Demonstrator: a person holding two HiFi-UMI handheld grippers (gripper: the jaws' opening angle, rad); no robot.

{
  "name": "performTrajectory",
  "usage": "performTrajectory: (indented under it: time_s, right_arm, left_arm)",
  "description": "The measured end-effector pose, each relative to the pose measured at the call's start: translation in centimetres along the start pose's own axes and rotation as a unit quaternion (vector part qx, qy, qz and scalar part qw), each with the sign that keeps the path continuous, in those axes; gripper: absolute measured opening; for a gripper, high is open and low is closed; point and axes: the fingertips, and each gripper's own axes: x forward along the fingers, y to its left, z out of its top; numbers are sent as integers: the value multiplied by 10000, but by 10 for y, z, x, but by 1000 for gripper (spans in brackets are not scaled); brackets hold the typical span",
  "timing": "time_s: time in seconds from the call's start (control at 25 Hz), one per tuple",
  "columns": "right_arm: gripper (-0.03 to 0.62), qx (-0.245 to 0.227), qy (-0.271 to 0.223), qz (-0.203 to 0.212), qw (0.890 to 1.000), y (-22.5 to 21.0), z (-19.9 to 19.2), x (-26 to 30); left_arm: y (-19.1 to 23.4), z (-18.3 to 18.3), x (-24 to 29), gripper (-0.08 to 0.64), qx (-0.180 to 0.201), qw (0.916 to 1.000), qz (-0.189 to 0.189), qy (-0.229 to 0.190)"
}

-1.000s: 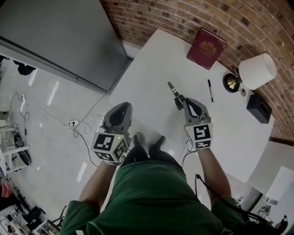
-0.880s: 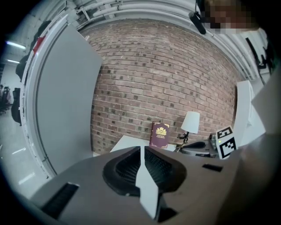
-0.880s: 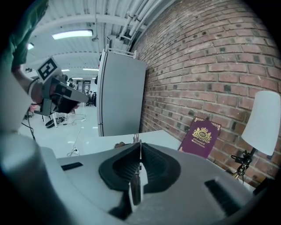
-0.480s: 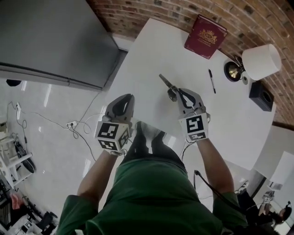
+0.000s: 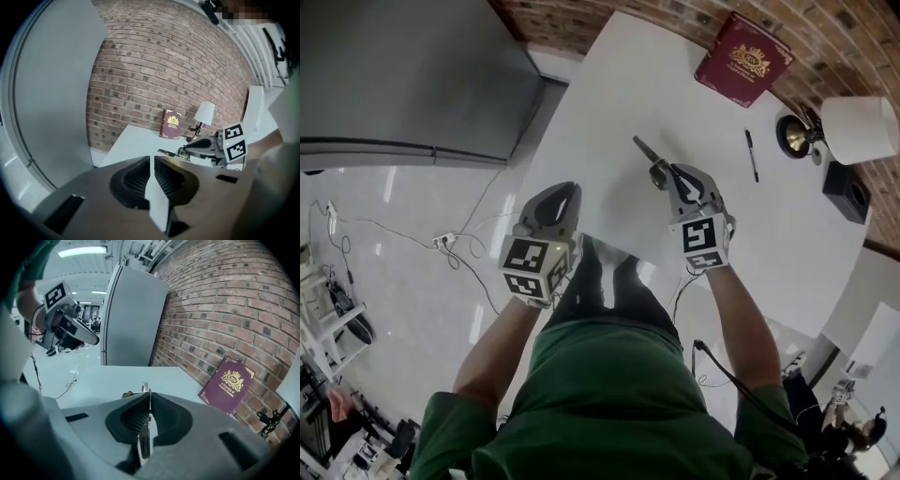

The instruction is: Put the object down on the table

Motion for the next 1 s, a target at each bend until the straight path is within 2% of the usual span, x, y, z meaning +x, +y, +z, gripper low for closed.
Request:
performTrajectory:
  time_s: [0.32,0.52,0.68,1.0]
  right_arm:
    - [11,-213,278,-86,9994,4,-21,25]
    - [11,-376,219,-70,9990,9,-26,32]
    - [11,-890,63,-49,9960,17,-25,33]
    - [12,-1793,168,-46,9836,34,-39,36]
  left_arm:
    - [17,-14,4,25,-102,9999,18,128]
    - [24,-19,5,25,-135,9997,30,177]
    - [23,-20,4,25,-141,9998,17,170]
    - [14,-18,2,25,-134,9998,-32,143]
